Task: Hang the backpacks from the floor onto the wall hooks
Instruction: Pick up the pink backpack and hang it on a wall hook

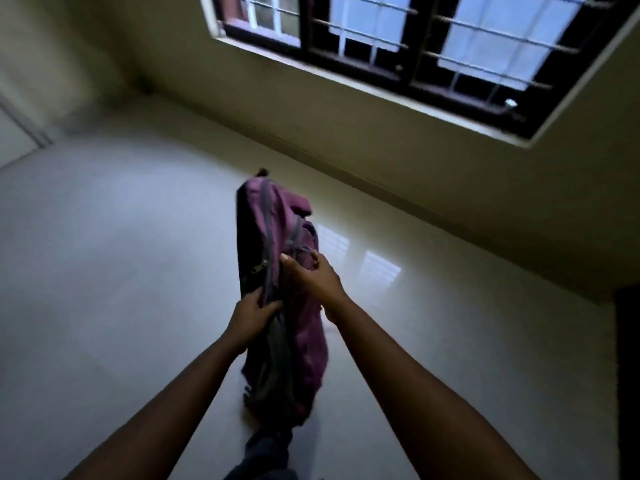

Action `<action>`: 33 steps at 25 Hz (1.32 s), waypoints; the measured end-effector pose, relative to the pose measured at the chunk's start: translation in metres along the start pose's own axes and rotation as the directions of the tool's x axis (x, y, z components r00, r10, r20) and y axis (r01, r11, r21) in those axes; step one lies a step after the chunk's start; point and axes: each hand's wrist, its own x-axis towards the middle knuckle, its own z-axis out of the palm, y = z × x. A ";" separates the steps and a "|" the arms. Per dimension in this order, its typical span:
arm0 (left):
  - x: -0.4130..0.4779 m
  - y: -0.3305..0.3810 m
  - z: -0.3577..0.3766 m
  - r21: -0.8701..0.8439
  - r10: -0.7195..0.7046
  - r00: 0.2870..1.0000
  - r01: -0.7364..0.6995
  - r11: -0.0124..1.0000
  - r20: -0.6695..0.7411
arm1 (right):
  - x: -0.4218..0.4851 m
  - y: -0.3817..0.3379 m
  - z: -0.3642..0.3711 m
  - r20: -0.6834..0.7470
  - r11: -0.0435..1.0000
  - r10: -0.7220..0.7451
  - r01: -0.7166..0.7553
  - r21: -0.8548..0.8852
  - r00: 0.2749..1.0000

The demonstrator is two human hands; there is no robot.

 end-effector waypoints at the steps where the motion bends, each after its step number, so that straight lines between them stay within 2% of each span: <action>1: 0.001 0.000 -0.019 0.095 0.047 0.999 -0.047 0.994 0.010 | 0.019 -0.017 0.022 -0.002 0.998 0.016 -0.016 0.061 1.000; 3: 0.002 -0.002 -0.043 0.188 0.118 0.993 -0.119 0.975 0.019 | 0.054 -0.034 0.051 -0.083 0.986 0.108 -0.096 0.135 0.991; 4: 0.008 -0.002 -0.059 0.201 0.127 0.992 -0.122 0.972 -0.012 | 0.076 -0.043 0.066 -0.096 0.985 0.143 -0.131 0.116 0.985; 6: 0.023 -0.007 -0.098 0.182 0.067 0.997 -0.058 0.982 -0.044 | 0.111 -0.058 0.094 -0.065 0.984 0.179 -0.178 0.022 0.982; 9: 0.051 -0.008 -0.157 0.218 -0.092 0.996 0.089 0.972 0.003 | 0.148 -0.081 0.131 0.051 0.984 0.174 -0.172 -0.050 0.983; 11: 0.070 0.000 -0.195 0.342 -0.120 0.986 0.153 0.927 -0.118 | 0.166 -0.097 0.161 0.140 0.987 0.144 -0.132 -0.094 0.980; 12: 0.080 0.009 -0.210 0.334 -0.117 0.968 0.188 0.924 -0.220 | 0.172 -0.106 0.176 0.178 0.988 0.115 -0.093 -0.127 0.977; 13: 0.091 0.019 -0.223 0.222 -0.142 0.945 0.212 0.952 -0.294 | 0.178 -0.115 0.192 0.209 0.985 0.073 -0.038 -0.168 0.975; 14: 0.106 0.030 -0.236 0.032 -0.190 0.925 0.212 0.977 -0.330 | 0.185 -0.125 0.208 0.235 0.977 0.022 0.030 -0.212 0.972; 15: 0.127 0.038 -0.250 -0.140 -0.226 0.910 0.188 0.972 -0.347 | 0.196 -0.136 0.223 0.265 0.960 -0.037 0.108 -0.257 0.964; 17: 0.168 0.048 -0.275 -0.364 -0.295 0.881 0.154 0.918 -0.371 | 0.219 -0.157 0.246 0.328 0.878 -0.170 0.294 -0.378 0.929; 20: 0.235 0.063 -0.323 -0.510 -0.393 0.827 0.155 0.846 -0.401 | 0.272 -0.200 0.272 0.431 0.717 -0.309 0.505 -0.481 0.848; 22: 0.276 0.080 -0.354 -0.504 -0.394 0.799 0.134 0.853 -0.454 | 0.310 -0.240 0.281 0.505 0.680 -0.298 0.551 -0.483 0.810; 24: 0.314 0.089 -0.389 -0.510 -0.416 0.757 0.128 0.851 -0.504 | 0.350 -0.277 0.290 0.600 0.707 -0.212 0.545 -0.451 0.771; 26: 0.340 0.083 -0.422 -0.530 -0.420 0.746 0.108 0.841 -0.516 | 0.386 -0.306 0.301 0.646 0.770 -0.172 0.510 -0.383 0.744; 31: 0.399 0.063 -0.496 -0.484 -0.366 0.765 0.081 0.871 -0.530 | 0.487 -0.369 0.366 0.569 0.959 -0.135 0.252 -0.131 0.811; 32: 0.412 0.058 -0.512 -0.454 -0.342 0.778 0.082 0.887 -0.527 | 0.504 -0.382 0.385 0.569 0.962 -0.143 0.249 -0.113 0.810; 33: 0.424 0.056 -0.527 -0.424 -0.316 0.794 0.082 0.902 -0.519 | 0.517 -0.394 0.401 0.566 0.942 -0.186 0.309 -0.129 0.803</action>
